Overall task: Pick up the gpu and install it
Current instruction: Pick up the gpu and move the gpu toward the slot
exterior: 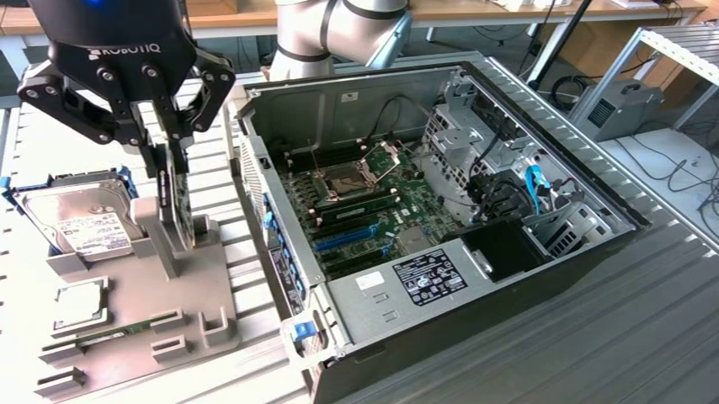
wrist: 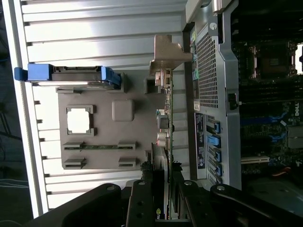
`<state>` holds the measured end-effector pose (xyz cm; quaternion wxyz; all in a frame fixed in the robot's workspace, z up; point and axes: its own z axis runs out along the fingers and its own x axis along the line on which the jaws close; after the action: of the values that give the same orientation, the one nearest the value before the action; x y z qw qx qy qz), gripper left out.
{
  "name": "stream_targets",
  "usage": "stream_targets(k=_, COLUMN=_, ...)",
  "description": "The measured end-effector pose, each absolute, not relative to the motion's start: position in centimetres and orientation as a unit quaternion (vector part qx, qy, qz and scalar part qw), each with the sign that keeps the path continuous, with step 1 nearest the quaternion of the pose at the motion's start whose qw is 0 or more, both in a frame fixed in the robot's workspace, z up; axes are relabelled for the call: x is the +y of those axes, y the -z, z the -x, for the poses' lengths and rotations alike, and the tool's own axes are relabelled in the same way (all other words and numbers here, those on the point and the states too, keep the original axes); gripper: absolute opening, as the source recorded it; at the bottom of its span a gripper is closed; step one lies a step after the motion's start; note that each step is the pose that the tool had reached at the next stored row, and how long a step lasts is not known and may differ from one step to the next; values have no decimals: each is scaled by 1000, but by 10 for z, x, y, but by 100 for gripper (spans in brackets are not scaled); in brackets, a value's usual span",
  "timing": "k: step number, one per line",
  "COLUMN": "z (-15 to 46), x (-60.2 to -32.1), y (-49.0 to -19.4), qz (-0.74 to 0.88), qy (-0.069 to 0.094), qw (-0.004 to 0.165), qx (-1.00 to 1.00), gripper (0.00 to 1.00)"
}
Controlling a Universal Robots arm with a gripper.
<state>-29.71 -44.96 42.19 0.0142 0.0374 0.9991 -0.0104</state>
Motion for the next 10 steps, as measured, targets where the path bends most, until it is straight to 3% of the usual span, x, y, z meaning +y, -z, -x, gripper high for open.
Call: stream_targets(k=10, z=297, x=-450, y=-426, qz=-37, qy=10, qw=14, qx=999, gripper=26)
